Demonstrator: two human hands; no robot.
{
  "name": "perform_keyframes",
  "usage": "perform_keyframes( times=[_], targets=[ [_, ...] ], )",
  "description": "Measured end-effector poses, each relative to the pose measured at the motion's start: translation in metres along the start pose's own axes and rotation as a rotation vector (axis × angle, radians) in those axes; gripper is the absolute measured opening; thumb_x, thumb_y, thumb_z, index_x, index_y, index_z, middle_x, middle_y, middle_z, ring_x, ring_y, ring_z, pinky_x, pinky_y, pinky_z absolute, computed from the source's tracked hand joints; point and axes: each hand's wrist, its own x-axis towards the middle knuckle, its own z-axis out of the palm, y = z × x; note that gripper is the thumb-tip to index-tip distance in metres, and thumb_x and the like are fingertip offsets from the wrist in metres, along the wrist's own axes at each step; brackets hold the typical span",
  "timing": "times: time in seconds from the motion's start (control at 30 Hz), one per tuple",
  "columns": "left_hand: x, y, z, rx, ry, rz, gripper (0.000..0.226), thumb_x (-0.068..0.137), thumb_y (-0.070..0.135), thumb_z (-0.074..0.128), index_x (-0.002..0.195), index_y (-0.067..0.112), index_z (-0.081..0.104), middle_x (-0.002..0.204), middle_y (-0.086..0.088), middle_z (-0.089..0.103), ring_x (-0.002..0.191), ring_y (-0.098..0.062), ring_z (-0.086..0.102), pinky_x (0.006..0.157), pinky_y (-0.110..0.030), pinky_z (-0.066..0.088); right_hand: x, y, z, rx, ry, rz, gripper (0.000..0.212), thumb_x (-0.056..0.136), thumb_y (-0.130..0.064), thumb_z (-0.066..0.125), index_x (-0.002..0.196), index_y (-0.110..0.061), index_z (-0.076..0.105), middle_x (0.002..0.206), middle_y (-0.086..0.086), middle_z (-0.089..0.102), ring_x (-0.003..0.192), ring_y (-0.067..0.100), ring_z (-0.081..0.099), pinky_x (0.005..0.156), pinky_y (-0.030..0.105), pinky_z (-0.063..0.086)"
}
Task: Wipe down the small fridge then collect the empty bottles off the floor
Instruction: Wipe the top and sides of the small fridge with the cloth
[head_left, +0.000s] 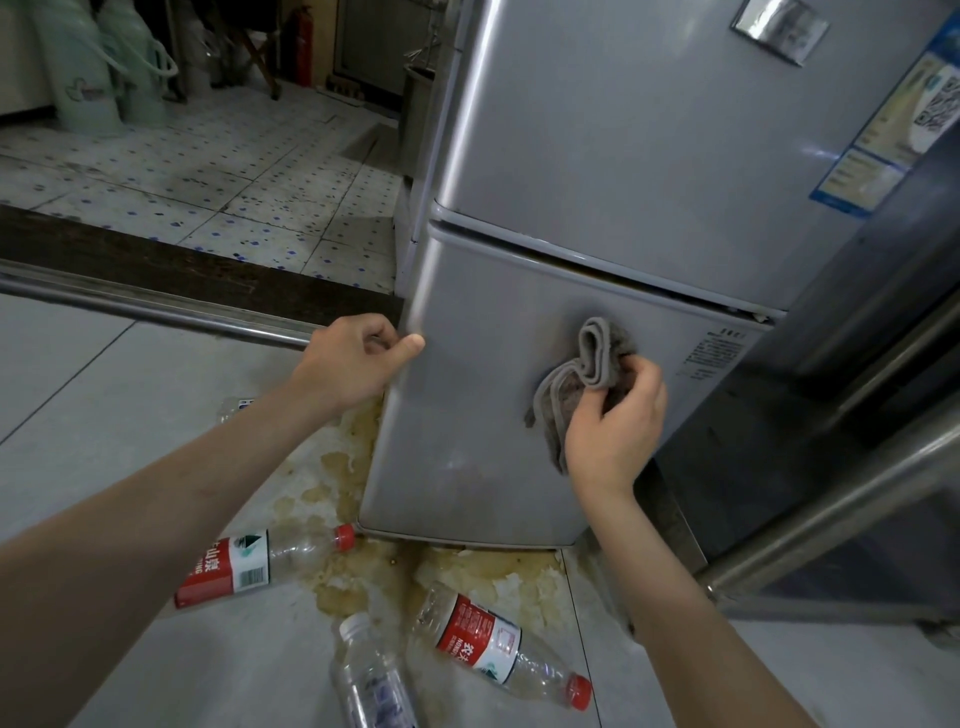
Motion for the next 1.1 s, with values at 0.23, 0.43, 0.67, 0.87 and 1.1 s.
perform_keyframes(
  times=[0.23,0.43,0.67,0.87,1.1],
  targets=[
    [0.0,0.0,0.002,-0.006,0.003,0.006,0.035,0.085,0.047,0.061,0.08,0.012,0.062,0.081,-0.011,0.07,0.068,-0.023,0.066,0.069,-0.031,0.053,0.004,0.009,-0.002,-0.021,0.044,0.063,0.027,0.089,-0.01,0.055,0.115,-0.007,0.05,0.115,0.014,0.053,0.101,0.028,0.053,0.07,0.012,0.024],
    [0.0,0.001,0.002,0.006,-0.003,0.011,0.034,0.086,0.046,0.06,0.08,0.012,0.061,0.081,-0.011,0.07,0.061,-0.018,0.063,0.058,-0.021,0.046,0.005,0.014,-0.006,0.004,0.061,0.058,0.025,0.087,-0.008,0.057,0.111,-0.006,0.053,0.111,0.013,0.056,0.1,0.026,0.053,0.074,0.01,0.026],
    [-0.001,0.001,0.002,0.034,0.002,0.022,0.035,0.086,0.046,0.059,0.08,0.011,0.06,0.081,-0.012,0.07,0.062,-0.019,0.062,0.063,-0.025,0.046,0.025,0.018,-0.016,0.036,0.213,0.183,0.026,0.085,-0.007,0.058,0.112,-0.006,0.054,0.112,0.015,0.059,0.105,0.028,0.055,0.086,0.024,0.035],
    [-0.001,0.0,0.003,0.029,0.004,0.027,0.036,0.087,0.046,0.058,0.081,0.011,0.059,0.081,-0.013,0.069,0.063,-0.02,0.062,0.064,-0.028,0.047,0.023,0.021,-0.013,0.008,0.168,0.212,0.028,0.086,-0.006,0.057,0.113,-0.004,0.053,0.113,0.017,0.058,0.106,0.031,0.054,0.084,0.024,0.033],
    [-0.002,0.0,0.005,0.05,0.021,0.044,0.035,0.088,0.045,0.057,0.079,0.012,0.058,0.079,-0.011,0.069,0.061,-0.019,0.061,0.062,-0.027,0.046,0.016,0.032,-0.011,0.005,0.119,0.168,0.032,0.084,-0.002,0.058,0.114,-0.005,0.049,0.116,0.016,0.059,0.11,0.033,0.054,0.088,0.032,0.037]
  ],
)
